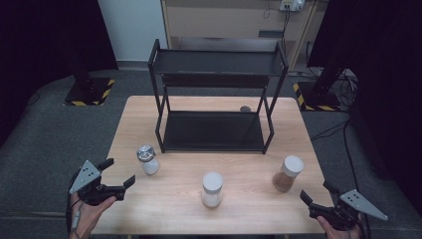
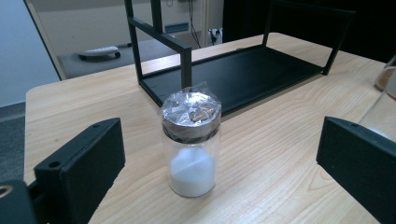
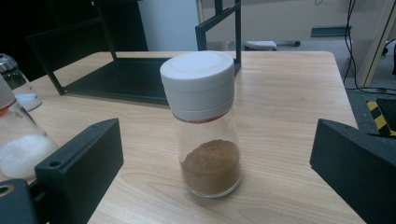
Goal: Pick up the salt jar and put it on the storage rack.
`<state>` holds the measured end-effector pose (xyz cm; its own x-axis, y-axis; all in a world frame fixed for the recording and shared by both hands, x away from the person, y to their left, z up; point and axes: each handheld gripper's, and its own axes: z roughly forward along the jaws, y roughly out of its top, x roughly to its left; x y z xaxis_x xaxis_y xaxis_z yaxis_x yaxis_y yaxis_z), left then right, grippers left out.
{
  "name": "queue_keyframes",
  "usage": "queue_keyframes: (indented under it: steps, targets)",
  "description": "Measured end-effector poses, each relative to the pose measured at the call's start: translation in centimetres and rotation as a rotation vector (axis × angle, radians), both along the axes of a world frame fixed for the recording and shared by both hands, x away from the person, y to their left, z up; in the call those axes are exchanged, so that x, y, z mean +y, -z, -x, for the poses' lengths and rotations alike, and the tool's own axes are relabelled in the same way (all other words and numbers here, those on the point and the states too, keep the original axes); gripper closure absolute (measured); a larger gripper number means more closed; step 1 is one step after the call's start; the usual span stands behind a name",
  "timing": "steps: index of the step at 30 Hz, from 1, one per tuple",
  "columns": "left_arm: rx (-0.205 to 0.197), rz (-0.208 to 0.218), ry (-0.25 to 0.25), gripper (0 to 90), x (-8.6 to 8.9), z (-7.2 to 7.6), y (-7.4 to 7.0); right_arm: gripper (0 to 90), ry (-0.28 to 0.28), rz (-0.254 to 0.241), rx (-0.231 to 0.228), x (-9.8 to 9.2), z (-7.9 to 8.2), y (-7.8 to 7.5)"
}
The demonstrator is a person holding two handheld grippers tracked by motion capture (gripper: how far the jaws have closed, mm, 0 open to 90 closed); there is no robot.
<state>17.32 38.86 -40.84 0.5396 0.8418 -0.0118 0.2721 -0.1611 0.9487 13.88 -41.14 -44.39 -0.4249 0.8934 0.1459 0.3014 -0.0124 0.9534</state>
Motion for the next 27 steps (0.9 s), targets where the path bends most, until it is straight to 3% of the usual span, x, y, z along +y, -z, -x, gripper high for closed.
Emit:
queue_keyframes:
  steps: [27]
  targets:
    - [0.077, -0.032, 0.009, 1.1, -1.6, -6.3, 0.5, 3.3, -0.004, 0.008, 0.002, 0.1, 0.0, -0.1]
